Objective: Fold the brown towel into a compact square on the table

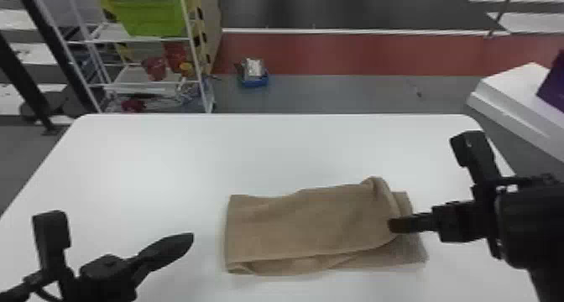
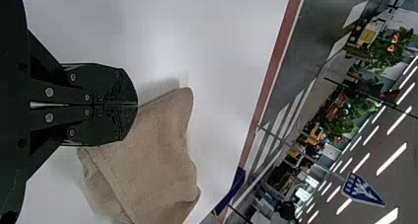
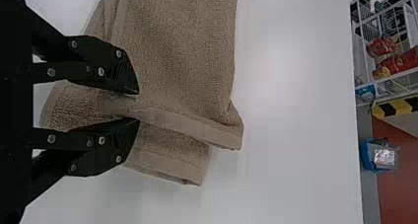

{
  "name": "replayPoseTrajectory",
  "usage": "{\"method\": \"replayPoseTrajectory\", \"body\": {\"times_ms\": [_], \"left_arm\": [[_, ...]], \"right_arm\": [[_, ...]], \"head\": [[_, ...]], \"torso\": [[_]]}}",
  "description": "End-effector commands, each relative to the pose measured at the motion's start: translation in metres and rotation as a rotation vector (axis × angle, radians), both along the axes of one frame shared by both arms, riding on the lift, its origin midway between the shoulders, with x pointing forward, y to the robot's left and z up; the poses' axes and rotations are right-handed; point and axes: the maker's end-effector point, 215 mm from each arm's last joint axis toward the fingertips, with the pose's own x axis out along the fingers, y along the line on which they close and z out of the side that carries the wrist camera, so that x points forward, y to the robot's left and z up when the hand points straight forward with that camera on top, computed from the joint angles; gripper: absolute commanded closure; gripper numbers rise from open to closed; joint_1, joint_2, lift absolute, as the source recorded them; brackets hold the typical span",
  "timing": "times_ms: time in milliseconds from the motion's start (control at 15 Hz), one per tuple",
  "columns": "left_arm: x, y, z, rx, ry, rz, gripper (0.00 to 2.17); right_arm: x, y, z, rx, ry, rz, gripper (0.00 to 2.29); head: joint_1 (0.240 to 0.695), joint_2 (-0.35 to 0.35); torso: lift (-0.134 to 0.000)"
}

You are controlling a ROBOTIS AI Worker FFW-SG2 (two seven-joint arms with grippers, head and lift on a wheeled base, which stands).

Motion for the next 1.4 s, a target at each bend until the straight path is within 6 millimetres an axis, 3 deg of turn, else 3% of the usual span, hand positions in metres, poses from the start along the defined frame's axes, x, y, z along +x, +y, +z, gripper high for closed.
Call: {"method": "replayPoseTrajectory", "body": {"times_ms": [0,400,733,867,1133,1333], "left_arm": [[0.000,0.001,0.000,-0.001,0.000,0.003,2.14],[0.000,0.001,0.000,0.000,0.001,0.002,2.14],[-0.002,0.003,-0.003,0.009,0.012,0.007,2.14],[-0.001,0.006,-0.004,0.010,0.014,0.012,2.14],[0.000,0.007,-0.007,0.010,0.019,0.015,2.14],[0.003,-0.002,-0.008,0.015,0.019,0.003,2.14]], "right_arm": [[0.001,0.001,-0.001,-0.002,0.003,0.002,0.80],[-0.002,0.008,-0.001,0.019,0.010,0.017,0.83],[-0.007,0.013,0.025,0.087,-0.040,0.037,1.15],[-0.015,-0.003,0.029,0.130,-0.037,0.011,1.15],[-0.037,-0.056,0.018,0.107,0.000,-0.049,1.15],[-0.044,-0.072,0.000,0.089,0.049,-0.081,1.15]], "head": [[0.695,0.014],[0.695,0.020],[0.695,0.039],[0.695,0.043],[0.695,0.001],[0.695,-0.047]], "torso": [[-0.124],[-0.124],[-0.124],[-0.124],[-0.124],[-0.124]]}}
